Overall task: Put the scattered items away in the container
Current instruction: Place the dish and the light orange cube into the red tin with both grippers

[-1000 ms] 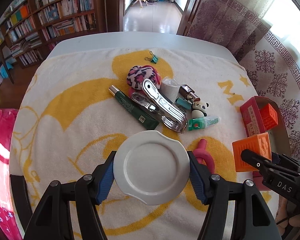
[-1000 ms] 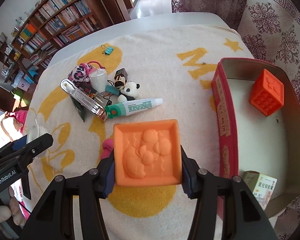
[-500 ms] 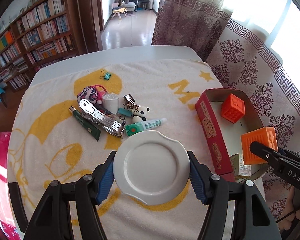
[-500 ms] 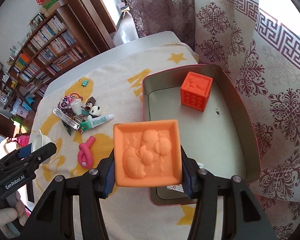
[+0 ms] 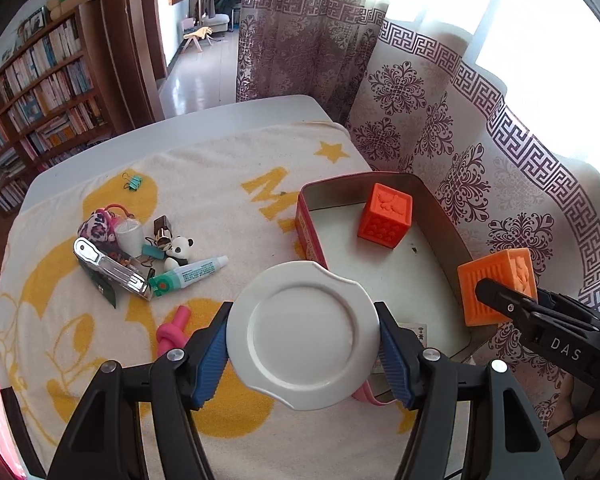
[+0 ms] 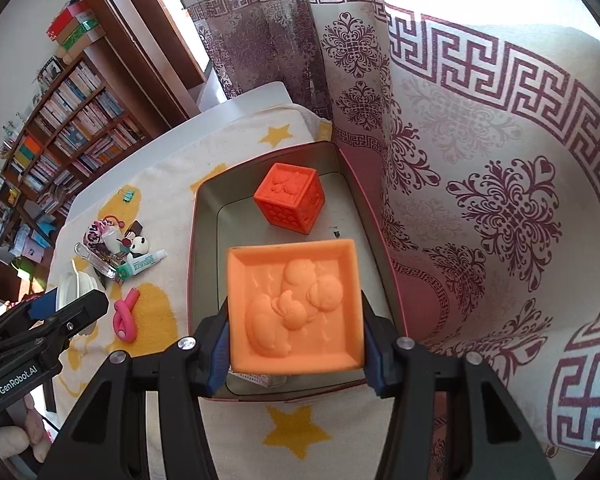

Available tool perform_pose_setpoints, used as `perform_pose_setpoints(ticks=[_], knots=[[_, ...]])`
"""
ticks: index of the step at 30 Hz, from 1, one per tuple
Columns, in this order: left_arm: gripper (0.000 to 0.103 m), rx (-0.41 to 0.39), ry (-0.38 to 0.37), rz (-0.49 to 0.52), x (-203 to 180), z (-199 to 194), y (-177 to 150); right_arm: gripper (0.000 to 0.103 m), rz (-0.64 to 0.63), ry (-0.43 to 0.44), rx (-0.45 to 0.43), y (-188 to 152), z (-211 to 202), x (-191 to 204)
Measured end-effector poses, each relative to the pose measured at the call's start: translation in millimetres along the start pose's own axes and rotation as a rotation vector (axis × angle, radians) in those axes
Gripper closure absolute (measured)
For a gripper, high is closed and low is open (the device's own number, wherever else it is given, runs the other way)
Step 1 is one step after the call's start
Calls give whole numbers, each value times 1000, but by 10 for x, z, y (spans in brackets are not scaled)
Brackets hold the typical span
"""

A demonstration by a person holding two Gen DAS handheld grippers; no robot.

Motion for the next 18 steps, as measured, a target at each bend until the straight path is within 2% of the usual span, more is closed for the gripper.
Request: perform_pose_setpoints(ticks=[4, 9, 10, 11, 12, 16, 18], knots=[[35, 4, -26, 17, -223, 74, 72, 46, 7, -5, -14, 61, -41, -130], [34, 27, -111, 9, -527, 153, 226, 45, -10, -5, -32, 174, -63, -172], [33, 32, -125, 3, -572, 165, 256, 44, -15, -3, -33, 192, -52, -168], [25, 33, -133, -3, -600, 166, 281, 44, -20, -5, -35, 206, -44, -165], [22, 26, -137, -7, -614, 154, 305, 44, -26, -9, -38, 217, -39, -162], [22, 19, -125, -3, -588, 130, 310, 36, -32, -10, -34, 191, -16, -157], [22, 30, -110, -18, -521, 150, 280, 35, -20, -3, -25, 152, 7, -157]])
Point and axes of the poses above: each gripper's, at about its wrist camera, not at the fingertips, and z roughly the way its jaws point, x to its left, y to its top, the point moved 9 cm from there along z, roughly the way its jaws point, and after that the axes turned 13 degrees about -z, right-handed, at the moved point
